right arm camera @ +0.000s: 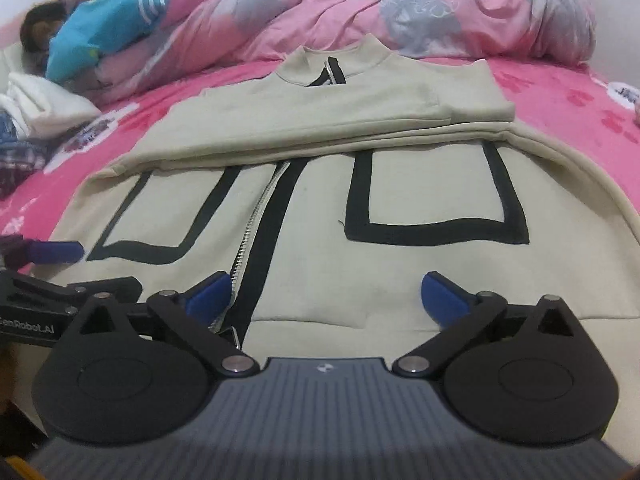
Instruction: Fold clothes
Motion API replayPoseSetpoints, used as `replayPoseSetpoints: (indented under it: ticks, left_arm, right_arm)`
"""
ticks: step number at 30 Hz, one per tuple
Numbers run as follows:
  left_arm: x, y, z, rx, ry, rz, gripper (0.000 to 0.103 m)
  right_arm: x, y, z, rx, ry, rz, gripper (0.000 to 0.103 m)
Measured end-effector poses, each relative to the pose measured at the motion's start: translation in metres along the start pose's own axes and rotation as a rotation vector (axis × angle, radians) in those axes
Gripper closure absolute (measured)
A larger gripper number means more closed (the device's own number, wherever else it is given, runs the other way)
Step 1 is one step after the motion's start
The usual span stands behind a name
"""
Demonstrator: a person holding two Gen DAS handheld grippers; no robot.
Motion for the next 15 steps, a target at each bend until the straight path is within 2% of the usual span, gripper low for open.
replayPoseSetpoints:
  ticks: [9, 15]
  left_arm:
    - [0.000, -0.005, 0.005, -0.037, -0.027, -0.038, 0.000]
    - [-0.002, -0.009, 0.009, -0.095, -0.028, -0.045, 0.000]
  right_arm:
    - [0.000, -0.002, -0.001, -0.018, 0.022, 0.037, 0.001]
    - [0.003, -0.001, -0.001, -0.004, 0.024, 0.075, 0.001]
Point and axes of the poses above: each gripper's, at about its wrist camera, not at the fingertips, and z roughly the way its jaws point, x to its right, y to its underside, the point moved 6 cm from there along z, roughly the way its jaws point, and after that the axes turned 11 degrees about y, right-handed, at the moved point
